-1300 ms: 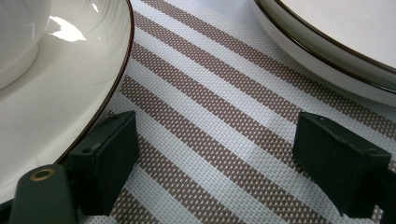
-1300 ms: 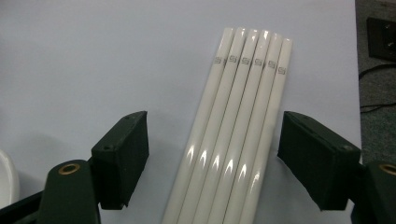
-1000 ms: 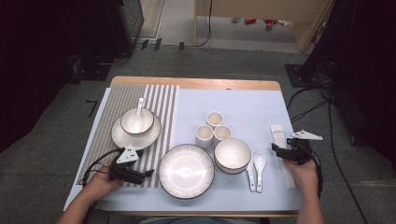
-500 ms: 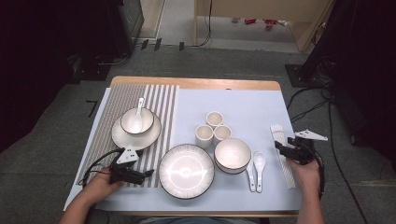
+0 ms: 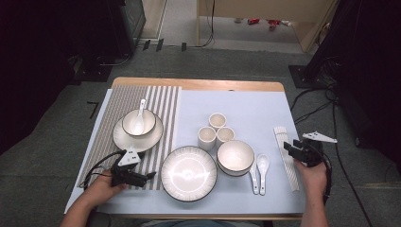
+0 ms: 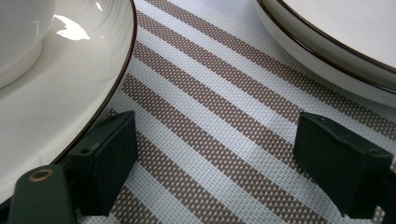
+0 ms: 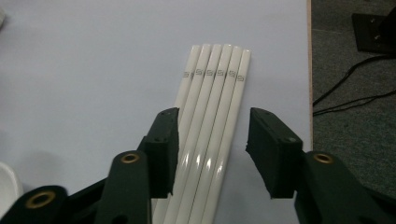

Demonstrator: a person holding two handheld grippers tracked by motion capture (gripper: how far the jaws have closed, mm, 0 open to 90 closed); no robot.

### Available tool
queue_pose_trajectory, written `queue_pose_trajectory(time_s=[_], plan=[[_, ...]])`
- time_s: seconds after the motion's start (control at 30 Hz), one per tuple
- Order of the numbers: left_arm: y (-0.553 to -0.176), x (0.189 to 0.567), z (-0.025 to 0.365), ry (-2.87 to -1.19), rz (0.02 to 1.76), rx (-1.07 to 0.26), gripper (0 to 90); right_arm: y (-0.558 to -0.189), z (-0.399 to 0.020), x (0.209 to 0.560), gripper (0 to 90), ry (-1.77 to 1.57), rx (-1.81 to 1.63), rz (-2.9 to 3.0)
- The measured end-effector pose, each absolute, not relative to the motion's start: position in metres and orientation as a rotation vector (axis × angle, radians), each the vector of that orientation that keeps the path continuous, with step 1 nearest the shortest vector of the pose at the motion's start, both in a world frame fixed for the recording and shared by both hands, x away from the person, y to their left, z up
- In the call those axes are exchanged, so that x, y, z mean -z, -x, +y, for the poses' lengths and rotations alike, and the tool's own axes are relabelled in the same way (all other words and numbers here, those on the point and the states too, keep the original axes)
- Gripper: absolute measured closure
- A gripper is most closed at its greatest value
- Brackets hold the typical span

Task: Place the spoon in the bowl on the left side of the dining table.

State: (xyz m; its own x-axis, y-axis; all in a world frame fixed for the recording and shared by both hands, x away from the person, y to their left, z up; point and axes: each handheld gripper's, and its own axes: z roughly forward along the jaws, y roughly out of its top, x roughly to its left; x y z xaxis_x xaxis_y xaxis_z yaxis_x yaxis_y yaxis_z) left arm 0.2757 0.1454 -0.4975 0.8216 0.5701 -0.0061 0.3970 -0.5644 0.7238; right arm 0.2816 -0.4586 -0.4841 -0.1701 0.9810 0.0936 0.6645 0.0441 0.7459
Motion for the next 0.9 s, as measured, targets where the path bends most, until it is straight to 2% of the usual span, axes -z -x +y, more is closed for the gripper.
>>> queue_pose_trajectory(time_s=[0.63,0.9], plan=[[-0.2755,0.4975,0.1454,-2.242,0.707,-0.296,14.1,-0.2760,-0.4606,0.4881,74.8,-1.676,-0.905,1.815],[-0.2755,0.4975,0.1454,-2.242,0.707,-0.297,14.1,-0.2758,-0.4603,0.4902,78.0,-1.688,-0.893,1.820]])
